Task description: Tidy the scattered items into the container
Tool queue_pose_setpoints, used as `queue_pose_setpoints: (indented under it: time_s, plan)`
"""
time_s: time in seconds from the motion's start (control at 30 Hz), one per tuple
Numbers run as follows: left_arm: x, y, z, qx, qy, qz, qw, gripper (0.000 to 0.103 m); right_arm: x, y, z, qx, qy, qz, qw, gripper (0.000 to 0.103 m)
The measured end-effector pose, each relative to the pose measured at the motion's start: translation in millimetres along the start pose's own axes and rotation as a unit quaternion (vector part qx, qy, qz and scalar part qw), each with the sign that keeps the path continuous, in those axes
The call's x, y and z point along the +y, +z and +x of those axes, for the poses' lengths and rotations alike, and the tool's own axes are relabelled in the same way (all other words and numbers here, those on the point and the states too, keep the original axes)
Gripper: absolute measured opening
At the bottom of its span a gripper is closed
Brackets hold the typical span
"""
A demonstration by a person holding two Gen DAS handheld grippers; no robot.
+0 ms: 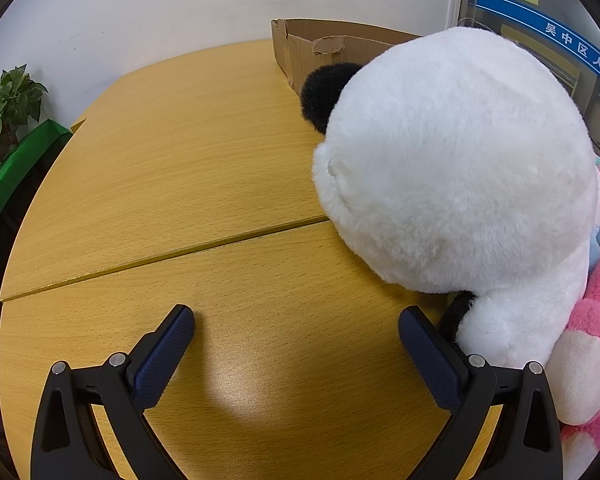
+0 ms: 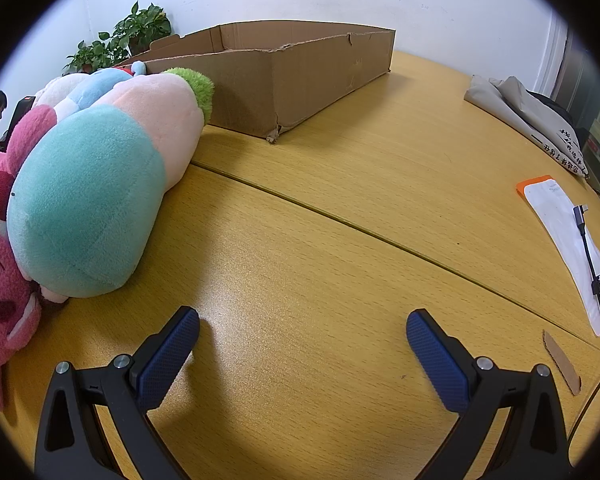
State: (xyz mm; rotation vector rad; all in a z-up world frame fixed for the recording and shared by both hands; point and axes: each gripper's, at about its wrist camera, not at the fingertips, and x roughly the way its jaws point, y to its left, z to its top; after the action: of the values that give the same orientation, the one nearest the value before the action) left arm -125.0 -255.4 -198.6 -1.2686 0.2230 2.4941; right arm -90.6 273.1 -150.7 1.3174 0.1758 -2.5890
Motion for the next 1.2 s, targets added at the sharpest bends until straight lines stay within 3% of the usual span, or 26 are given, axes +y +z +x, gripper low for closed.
queue_pose_setpoints:
  time_s: [0.23, 0.47, 0.6, 0.7, 0.8, 0.87, 0.93, 1.07, 1.2]
  plan:
    - [-1, -1, -2, 0.0, 0.001, -0.004, 1.0, 0.103, -1, -1, -1, 0.0, -0.002, 0.003, 1.0, 0.103]
    - [-7, -15, -17, -0.002, 0.027, -0.039, 0.9988, 0.103, 9, -2, -2, 0.0, -0.023, 0.026, 0.999, 0.103]
    - [-16, -32, -68, -0.058, 0.047, -0.093, 0.9928, 0.103, 13, -16, -25, 0.014, -0.09, 0.078, 0.993, 0.102]
    - [-38, -38, -128, -0.115, 0.072, -0.129, 0.9823, 0.103, 29, -25, -85, -0.039, -0.115, 0.095, 0.988, 0.102]
    - [-70, -34, -171, -0.149, 0.084, -0.137, 0.9758, 0.103, 53, -24, -151, -0.118, -0.145, 0.13, 0.974, 0.102]
    - [-90, -19, -182, -0.167, 0.076, -0.118, 0.9759, 0.103, 76, -19, -182, -0.159, -0.139, 0.171, 0.962, 0.102]
    - [-117, -7, -184, -0.172, 0.056, -0.088, 0.9797, 0.103, 110, -12, -197, -0.184, -0.114, 0.185, 0.959, 0.102]
    - [-166, 3, -169, -0.147, 0.013, -0.046, 0.988, 0.103, 185, 1, -195, -0.198, -0.101, 0.141, 0.965, 0.102]
    - [-212, -12, -171, -0.131, -0.025, -0.039, 0.9903, 0.103, 224, -1, -189, -0.179, -0.072, 0.129, 0.973, 0.102]
